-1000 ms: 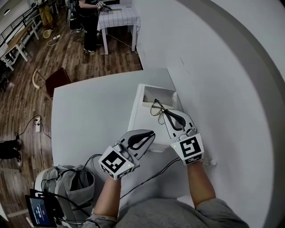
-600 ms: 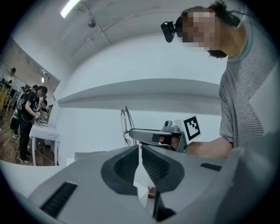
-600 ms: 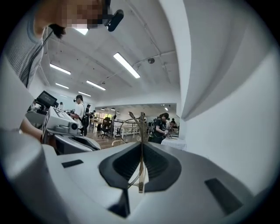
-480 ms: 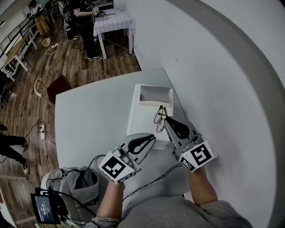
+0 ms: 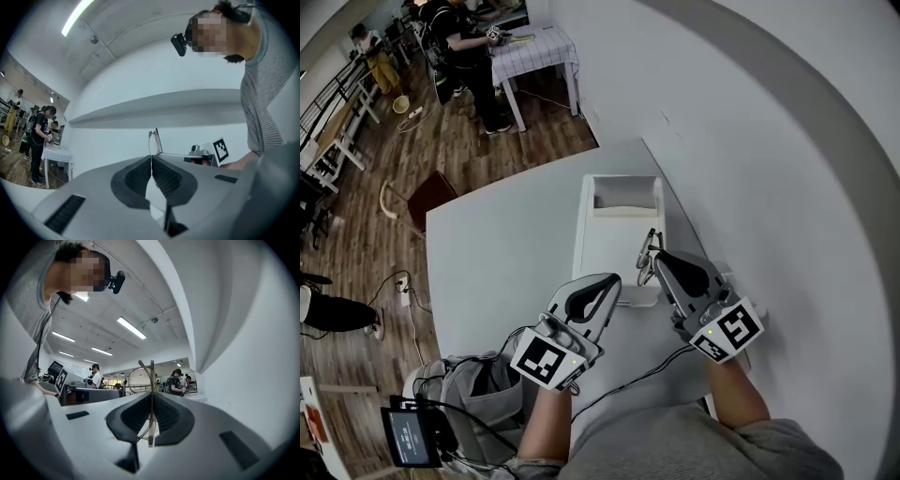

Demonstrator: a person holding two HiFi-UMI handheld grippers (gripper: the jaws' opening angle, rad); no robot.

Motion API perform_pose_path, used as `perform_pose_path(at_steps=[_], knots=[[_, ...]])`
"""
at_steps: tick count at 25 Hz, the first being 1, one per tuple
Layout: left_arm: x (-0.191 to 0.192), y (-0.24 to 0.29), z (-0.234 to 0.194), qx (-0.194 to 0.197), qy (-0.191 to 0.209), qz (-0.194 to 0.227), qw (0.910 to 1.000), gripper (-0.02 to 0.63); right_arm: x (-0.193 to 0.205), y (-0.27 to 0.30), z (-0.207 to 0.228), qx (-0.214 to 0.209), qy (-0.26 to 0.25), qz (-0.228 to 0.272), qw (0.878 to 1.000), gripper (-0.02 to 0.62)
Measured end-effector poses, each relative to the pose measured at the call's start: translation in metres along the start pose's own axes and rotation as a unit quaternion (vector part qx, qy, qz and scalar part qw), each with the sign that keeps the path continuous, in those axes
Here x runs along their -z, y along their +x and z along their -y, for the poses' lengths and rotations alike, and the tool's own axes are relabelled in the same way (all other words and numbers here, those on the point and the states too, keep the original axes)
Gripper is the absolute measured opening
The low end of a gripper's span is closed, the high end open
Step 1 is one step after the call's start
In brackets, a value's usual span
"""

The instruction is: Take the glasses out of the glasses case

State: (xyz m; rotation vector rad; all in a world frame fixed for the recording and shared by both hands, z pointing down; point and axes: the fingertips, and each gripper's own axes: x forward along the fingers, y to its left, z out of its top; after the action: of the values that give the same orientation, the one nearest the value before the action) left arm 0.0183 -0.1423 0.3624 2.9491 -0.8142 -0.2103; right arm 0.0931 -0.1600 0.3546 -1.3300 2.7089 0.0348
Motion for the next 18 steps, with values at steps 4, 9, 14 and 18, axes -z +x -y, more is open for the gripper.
perform_pose_path(at_steps=[4,9,14,18], knots=[[-0.011,0.001,-0.005,-0.055,0.019,0.02,0.9981,0.012,0.001,-0.005,-0.005,0.006,0.005,0.004,1.0,0.026],[-0.008,0.004,-0.009,-0.114,0.03,0.014,0.9929,0.012,-0.003,-0.008,-0.009,0.022,-0.002,0.014,1.0,0.026],[0.006,-0.002,-0.016,-0.145,0.021,-0.008,0.9892,0.012,-0.008,-0.008,-0.008,0.036,-0.008,0.02,0.999,0.026],[0.001,0.0,-0.017,-0.147,0.019,0.002,0.989,0.012,-0.009,-0.008,-0.01,0.036,-0.007,0.024,0.999,0.026]])
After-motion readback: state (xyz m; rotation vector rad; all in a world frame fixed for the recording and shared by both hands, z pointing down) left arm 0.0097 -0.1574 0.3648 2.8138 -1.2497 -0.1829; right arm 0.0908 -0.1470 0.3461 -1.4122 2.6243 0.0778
